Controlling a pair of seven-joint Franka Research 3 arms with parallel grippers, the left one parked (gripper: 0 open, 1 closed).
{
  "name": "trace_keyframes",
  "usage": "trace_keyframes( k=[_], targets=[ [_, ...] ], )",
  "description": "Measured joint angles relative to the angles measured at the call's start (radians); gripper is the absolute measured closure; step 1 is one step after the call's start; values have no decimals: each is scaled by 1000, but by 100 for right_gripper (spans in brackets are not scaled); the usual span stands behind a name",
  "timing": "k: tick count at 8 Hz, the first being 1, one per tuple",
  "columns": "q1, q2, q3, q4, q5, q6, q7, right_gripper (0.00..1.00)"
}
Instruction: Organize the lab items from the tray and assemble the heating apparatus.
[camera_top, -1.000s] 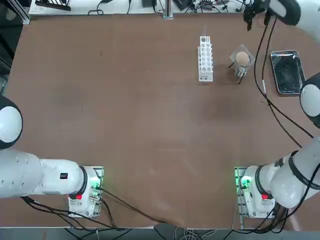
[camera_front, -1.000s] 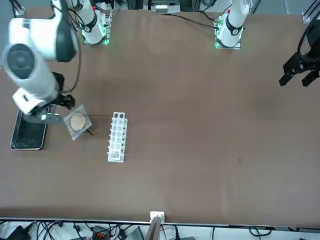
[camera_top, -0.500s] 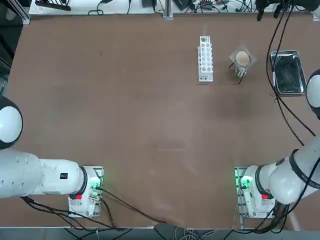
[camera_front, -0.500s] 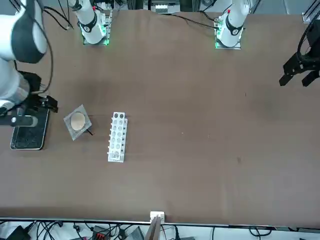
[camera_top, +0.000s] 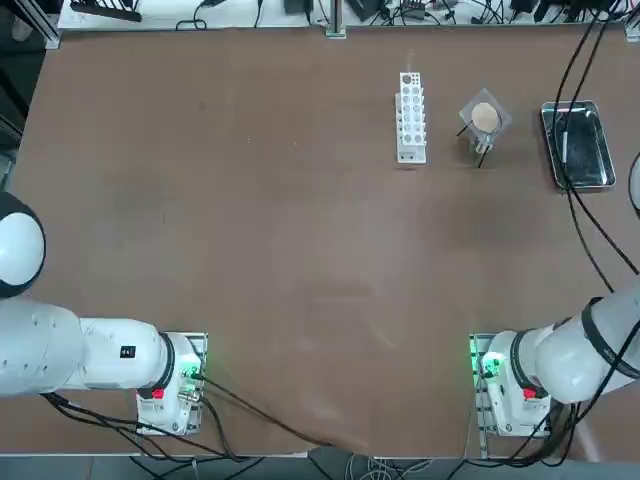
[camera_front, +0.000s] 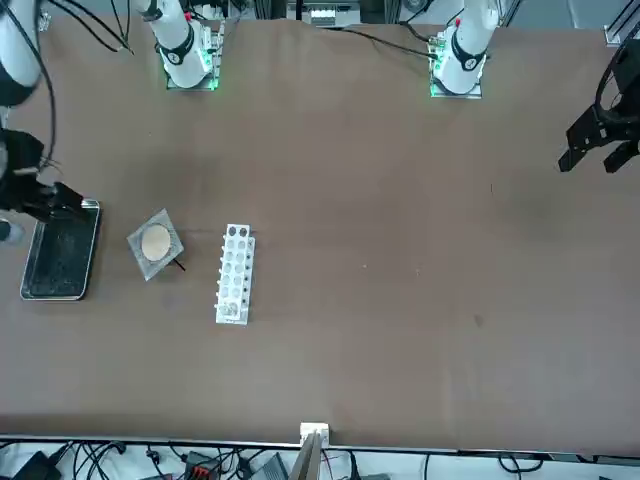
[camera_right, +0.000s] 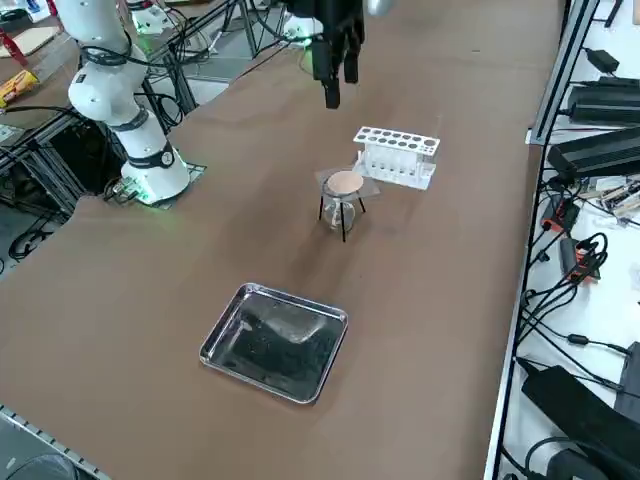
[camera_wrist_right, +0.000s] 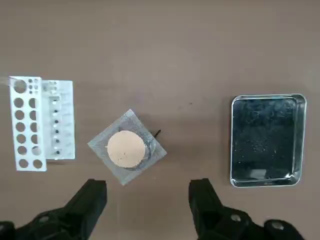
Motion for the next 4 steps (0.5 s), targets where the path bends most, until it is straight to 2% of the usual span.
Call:
trace_keyframes(
  k=[1,2,4],
  targets=[
    [-8,-24,23,-1,3,-9,-1,0],
    [-32,-54,82,-9,3,-27,-1,0],
    [-127,-124,219,-64,2,-45,0,0]
  ],
)
